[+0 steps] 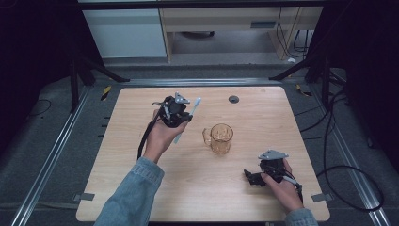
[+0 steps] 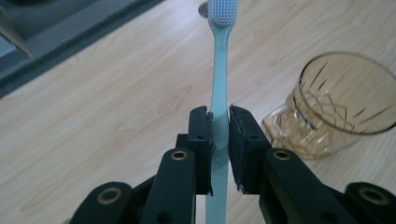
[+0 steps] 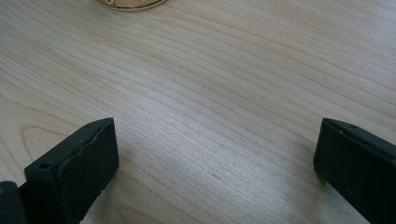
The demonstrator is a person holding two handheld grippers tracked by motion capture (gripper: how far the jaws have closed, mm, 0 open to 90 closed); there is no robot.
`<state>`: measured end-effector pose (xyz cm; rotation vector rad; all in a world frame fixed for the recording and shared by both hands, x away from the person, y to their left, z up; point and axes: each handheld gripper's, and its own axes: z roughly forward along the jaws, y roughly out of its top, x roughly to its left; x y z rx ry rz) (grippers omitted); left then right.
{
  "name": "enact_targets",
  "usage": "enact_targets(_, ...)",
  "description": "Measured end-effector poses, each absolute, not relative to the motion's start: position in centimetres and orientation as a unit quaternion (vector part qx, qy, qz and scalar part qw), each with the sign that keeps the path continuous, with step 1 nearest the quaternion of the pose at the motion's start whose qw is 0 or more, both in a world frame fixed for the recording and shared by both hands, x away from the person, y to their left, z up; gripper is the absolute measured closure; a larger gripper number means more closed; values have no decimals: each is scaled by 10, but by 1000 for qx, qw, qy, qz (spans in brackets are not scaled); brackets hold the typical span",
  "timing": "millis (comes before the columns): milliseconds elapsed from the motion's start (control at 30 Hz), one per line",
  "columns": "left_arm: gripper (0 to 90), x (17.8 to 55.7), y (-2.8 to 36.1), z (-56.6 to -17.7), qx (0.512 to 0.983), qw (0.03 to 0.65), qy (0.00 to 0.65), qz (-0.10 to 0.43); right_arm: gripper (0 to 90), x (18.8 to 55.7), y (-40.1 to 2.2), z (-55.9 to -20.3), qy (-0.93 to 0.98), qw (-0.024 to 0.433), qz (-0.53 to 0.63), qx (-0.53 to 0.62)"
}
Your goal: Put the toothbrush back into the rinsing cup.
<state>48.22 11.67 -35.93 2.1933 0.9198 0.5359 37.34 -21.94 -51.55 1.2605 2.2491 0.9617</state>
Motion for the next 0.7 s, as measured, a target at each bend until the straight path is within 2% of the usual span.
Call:
enact_targets(200,789,483,108,-352,828,367,352,236,4,373,-219,-515,802,194,343,449)
enact_targets(300,789,481,102,-350,826,381,346,231,4,373,-219,-515,802,194,343,449)
enact_targets(367,789,477,97,-350,826,379,337,247,4,373,-219,-515,802,194,343,449)
enact_targets(700,789,470,93,-356,786,435,355,257,4,373,-219,-515,802,194,343,449)
